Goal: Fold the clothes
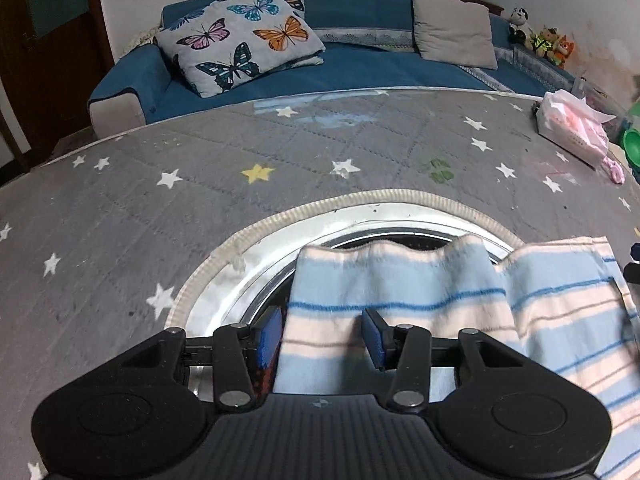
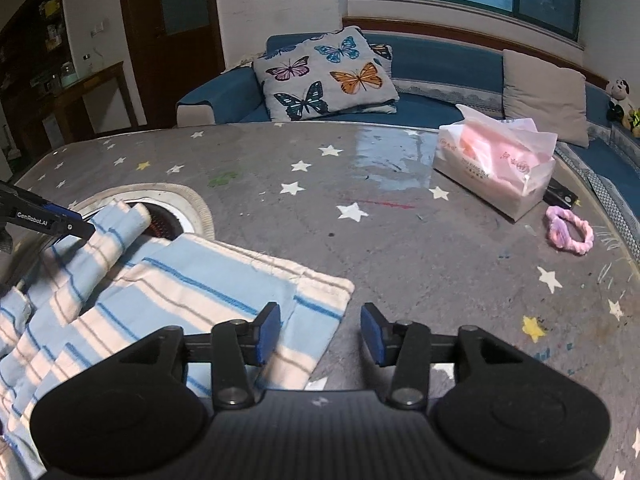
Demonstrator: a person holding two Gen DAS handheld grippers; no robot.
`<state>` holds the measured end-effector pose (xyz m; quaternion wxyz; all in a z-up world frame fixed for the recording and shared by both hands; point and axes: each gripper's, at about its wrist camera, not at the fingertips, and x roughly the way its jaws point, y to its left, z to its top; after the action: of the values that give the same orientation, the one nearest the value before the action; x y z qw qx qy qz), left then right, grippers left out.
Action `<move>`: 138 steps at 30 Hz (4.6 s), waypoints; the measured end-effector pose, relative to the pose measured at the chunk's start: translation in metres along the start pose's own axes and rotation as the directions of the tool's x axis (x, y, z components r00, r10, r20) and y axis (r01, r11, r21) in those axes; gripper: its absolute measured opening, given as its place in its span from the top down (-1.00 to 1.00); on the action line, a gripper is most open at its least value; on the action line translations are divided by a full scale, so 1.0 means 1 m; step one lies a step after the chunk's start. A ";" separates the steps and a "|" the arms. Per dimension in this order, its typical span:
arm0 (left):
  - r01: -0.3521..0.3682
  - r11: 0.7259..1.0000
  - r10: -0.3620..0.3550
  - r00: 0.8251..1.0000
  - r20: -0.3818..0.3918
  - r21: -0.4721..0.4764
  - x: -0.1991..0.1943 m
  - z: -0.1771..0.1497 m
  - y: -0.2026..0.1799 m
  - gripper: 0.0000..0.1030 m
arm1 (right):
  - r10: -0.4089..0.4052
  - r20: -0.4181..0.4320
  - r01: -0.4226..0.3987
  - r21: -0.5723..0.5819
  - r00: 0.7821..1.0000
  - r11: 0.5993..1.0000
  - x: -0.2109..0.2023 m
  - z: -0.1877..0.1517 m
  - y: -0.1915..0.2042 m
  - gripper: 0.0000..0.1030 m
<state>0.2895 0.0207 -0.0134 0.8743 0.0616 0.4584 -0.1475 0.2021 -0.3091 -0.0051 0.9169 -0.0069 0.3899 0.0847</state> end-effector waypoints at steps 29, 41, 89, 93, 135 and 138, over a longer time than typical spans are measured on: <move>-0.169 0.974 0.200 0.953 0.228 -0.149 -0.054 0.002 0.066 0.89 | -0.040 0.112 0.043 -0.023 0.993 0.999 0.021 0.052 0.013 0.97; -0.218 0.951 0.251 0.958 0.136 -0.217 -0.031 0.008 0.097 0.79 | -0.071 0.097 0.076 -0.049 0.993 0.996 0.071 0.091 0.026 0.85; 0.093 0.996 -0.094 0.986 0.140 0.012 -0.204 -0.222 0.020 0.79 | 0.531 -0.169 -0.552 -0.385 0.830 0.740 -0.111 -0.049 0.173 0.52; 0.069 0.998 -0.066 0.974 0.215 -0.007 -0.217 -0.205 0.028 0.78 | 0.432 -0.092 -0.432 -0.386 0.897 0.815 -0.098 -0.022 0.175 0.26; 0.247 0.962 -0.257 0.963 0.084 0.118 -0.114 -0.153 -0.105 0.16 | 0.241 -0.074 -0.252 -0.229 0.968 0.940 -0.047 -0.014 0.156 0.47; 0.243 0.961 -0.255 0.964 0.081 0.136 -0.113 -0.158 -0.109 0.16 | 0.245 -0.096 -0.260 -0.217 0.965 0.941 -0.024 -0.005 0.162 0.36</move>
<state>0.0709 -0.0215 -0.0083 0.8645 0.0508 0.4091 -0.2875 0.1562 -0.1532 0.0178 0.8778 -0.0650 0.4061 0.2454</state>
